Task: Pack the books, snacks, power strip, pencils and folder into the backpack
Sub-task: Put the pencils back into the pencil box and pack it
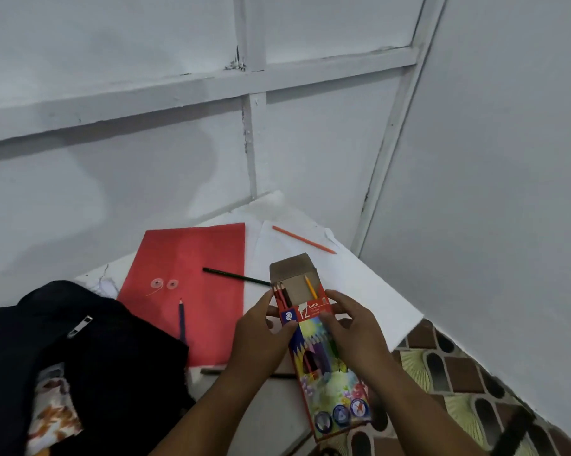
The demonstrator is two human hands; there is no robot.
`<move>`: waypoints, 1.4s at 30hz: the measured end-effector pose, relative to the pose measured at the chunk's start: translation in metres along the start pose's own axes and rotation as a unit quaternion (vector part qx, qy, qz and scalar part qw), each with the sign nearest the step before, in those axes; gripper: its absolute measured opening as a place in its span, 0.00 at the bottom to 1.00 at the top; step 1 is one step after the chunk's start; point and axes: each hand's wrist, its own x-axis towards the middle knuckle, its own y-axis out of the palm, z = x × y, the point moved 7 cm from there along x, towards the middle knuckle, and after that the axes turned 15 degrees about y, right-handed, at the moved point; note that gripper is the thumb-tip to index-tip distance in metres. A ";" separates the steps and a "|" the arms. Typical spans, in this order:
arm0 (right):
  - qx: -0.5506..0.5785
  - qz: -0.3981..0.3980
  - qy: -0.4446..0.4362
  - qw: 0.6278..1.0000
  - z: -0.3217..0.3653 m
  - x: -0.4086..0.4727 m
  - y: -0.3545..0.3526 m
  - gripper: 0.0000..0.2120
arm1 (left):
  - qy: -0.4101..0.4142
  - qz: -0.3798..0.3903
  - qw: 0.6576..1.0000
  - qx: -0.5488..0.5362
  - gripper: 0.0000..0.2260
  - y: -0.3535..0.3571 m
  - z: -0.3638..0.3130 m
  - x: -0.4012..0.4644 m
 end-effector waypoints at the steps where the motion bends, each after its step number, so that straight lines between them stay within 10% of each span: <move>1: -0.016 0.006 -0.006 1.000 -0.003 0.012 -0.004 0.15 | 0.009 -0.007 1.000 0.024 0.27 0.008 -0.001 0.006; 10: -0.133 0.024 -0.108 0.985 -0.005 0.093 -0.022 0.19 | 0.029 -0.071 0.967 0.244 0.13 0.055 0.002 0.039; 17: -0.228 0.033 -0.173 0.958 0.002 0.115 -0.002 0.16 | 0.027 -0.114 0.950 0.290 0.21 0.038 0.026 0.038; 26: -0.158 -0.005 -0.217 0.963 0.035 0.164 -0.016 0.11 | -0.015 -0.116 0.928 0.353 0.16 -0.003 0.060 0.053; 42: -0.175 -0.076 -0.218 0.957 0.031 0.197 -0.007 0.02 | 0.051 -0.285 0.946 0.145 0.07 -0.037 0.031 0.049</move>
